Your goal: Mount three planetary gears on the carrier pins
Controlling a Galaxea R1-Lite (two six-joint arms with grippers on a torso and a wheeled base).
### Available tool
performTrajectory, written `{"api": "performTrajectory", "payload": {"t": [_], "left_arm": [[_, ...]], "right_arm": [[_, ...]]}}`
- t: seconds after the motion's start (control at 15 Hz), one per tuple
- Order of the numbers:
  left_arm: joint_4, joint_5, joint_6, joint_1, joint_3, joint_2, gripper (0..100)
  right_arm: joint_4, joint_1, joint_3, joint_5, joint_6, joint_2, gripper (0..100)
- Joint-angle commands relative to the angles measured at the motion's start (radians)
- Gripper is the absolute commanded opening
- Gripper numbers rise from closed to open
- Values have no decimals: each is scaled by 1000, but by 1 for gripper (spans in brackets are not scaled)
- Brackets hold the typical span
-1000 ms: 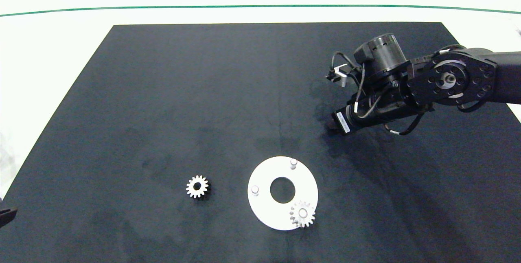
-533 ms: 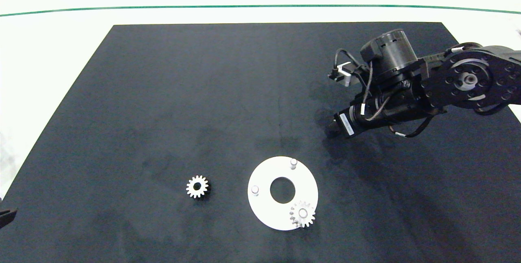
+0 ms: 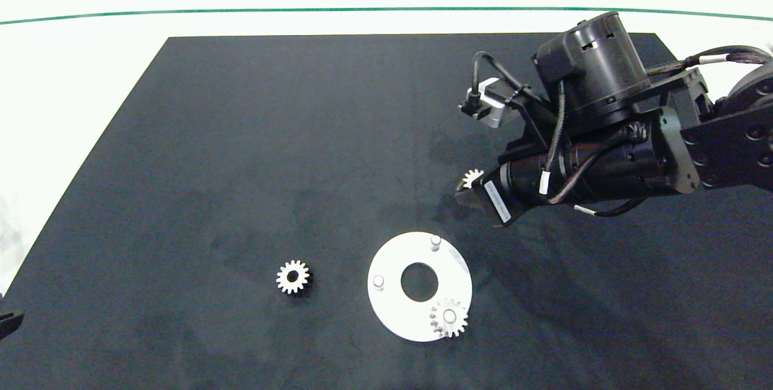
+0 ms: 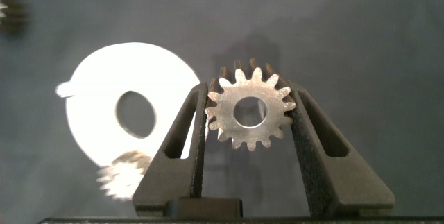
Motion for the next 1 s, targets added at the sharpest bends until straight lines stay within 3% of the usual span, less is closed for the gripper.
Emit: {"api": "performTrajectory", "payload": {"t": [0.07, 1.0], "left_arm": [[4, 2, 2, 2, 0, -2, 100], [9, 2, 17, -9, 8, -28, 100]], "right_arm": [[2, 45, -1, -4, -4, -1, 13], [14, 101, -30, -4, -7, 21, 13]]}}
